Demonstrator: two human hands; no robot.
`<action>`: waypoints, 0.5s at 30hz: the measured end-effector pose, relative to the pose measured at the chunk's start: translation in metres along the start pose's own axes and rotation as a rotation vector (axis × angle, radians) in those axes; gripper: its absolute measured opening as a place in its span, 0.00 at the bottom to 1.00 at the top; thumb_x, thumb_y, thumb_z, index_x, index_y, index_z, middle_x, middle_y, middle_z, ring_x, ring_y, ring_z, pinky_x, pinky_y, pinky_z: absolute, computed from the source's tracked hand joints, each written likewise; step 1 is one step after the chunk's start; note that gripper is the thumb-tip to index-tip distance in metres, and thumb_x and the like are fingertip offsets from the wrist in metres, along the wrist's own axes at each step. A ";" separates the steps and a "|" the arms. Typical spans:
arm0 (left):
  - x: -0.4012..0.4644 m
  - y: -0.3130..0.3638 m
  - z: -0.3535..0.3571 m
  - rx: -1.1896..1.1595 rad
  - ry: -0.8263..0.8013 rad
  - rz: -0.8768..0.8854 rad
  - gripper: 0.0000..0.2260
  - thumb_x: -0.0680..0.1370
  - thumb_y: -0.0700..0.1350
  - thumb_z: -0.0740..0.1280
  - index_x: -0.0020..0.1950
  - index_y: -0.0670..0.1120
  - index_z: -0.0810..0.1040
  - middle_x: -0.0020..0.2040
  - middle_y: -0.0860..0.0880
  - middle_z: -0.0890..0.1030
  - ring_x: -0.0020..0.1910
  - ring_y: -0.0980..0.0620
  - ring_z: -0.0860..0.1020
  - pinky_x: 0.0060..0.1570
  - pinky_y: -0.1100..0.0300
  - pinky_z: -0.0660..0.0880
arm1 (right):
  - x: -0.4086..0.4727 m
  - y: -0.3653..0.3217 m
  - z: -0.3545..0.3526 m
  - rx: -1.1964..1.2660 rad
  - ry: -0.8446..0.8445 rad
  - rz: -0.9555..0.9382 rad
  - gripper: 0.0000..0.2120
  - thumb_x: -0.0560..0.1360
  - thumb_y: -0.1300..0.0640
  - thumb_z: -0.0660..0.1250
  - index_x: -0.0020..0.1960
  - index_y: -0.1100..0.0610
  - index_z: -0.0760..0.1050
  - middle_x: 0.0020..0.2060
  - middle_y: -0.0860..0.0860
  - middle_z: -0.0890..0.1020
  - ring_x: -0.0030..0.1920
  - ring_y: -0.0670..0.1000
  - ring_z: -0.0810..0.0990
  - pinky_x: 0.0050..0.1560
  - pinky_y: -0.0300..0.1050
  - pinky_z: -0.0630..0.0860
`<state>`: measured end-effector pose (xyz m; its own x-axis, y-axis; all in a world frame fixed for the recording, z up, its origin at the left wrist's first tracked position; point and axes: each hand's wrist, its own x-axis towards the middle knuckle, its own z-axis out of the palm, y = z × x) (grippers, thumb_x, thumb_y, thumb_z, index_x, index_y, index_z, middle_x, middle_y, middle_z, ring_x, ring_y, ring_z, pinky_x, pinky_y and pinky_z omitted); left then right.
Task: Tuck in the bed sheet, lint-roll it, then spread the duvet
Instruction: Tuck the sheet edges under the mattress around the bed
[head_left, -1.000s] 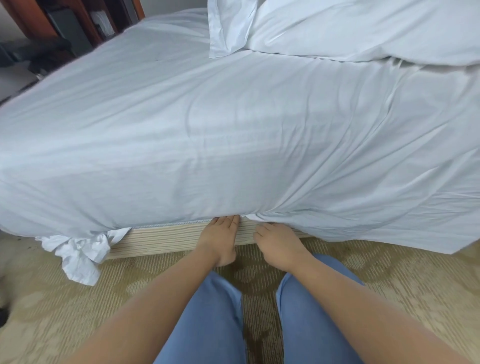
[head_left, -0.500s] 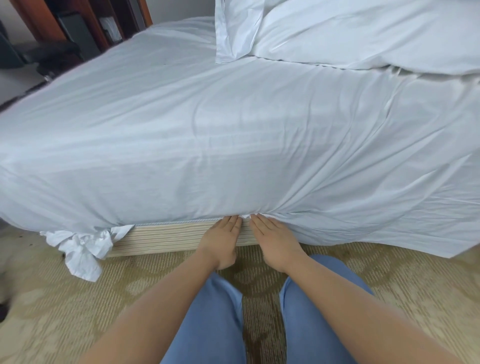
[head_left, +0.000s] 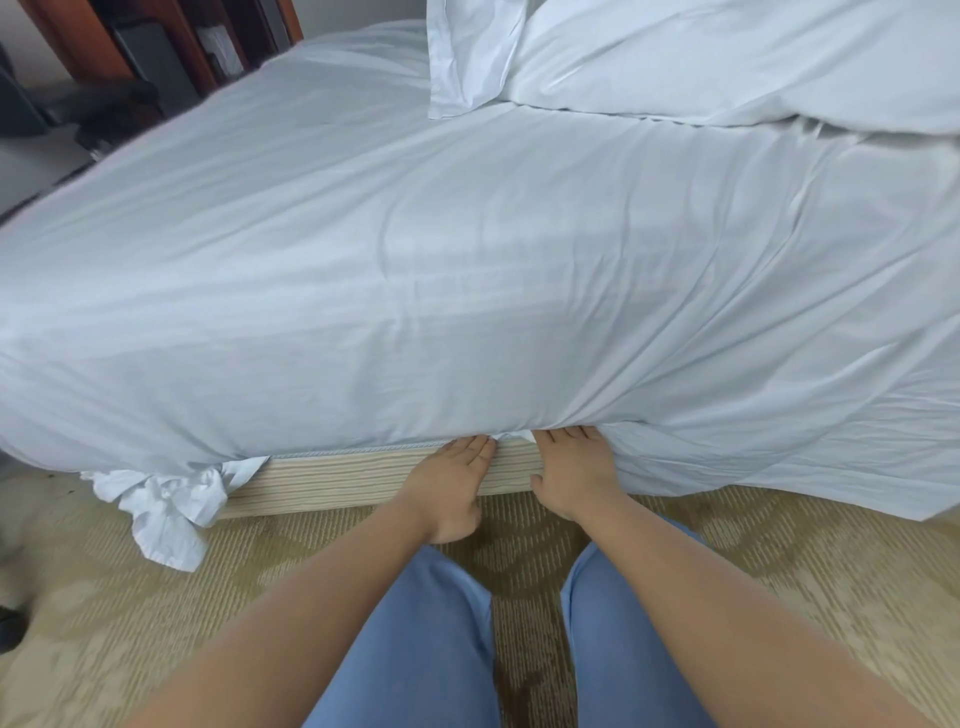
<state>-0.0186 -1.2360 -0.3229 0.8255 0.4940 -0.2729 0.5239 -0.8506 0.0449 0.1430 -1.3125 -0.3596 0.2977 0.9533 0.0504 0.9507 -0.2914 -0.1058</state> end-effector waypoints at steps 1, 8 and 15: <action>0.001 0.000 0.001 0.002 -0.002 0.001 0.35 0.78 0.45 0.60 0.78 0.42 0.41 0.79 0.44 0.44 0.78 0.50 0.45 0.72 0.63 0.40 | 0.004 0.001 0.000 0.015 0.005 0.025 0.26 0.76 0.50 0.62 0.72 0.54 0.64 0.66 0.51 0.73 0.66 0.53 0.70 0.67 0.44 0.59; 0.012 0.007 -0.001 0.035 -0.062 -0.055 0.38 0.77 0.49 0.61 0.78 0.43 0.39 0.79 0.46 0.43 0.78 0.49 0.43 0.75 0.56 0.40 | 0.015 0.007 0.003 0.000 -0.037 0.026 0.21 0.77 0.54 0.60 0.69 0.53 0.66 0.63 0.50 0.75 0.62 0.52 0.72 0.63 0.41 0.61; 0.016 0.015 -0.006 0.049 -0.053 -0.116 0.39 0.77 0.52 0.62 0.79 0.46 0.41 0.79 0.49 0.46 0.78 0.50 0.48 0.76 0.52 0.46 | -0.007 0.002 0.007 0.015 0.023 -0.034 0.33 0.69 0.61 0.69 0.72 0.62 0.65 0.64 0.58 0.74 0.64 0.58 0.73 0.69 0.51 0.64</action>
<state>0.0033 -1.2397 -0.3210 0.7472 0.5805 -0.3237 0.6033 -0.7967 -0.0363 0.1422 -1.3190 -0.3673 0.2676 0.9605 0.0768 0.9589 -0.2577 -0.1186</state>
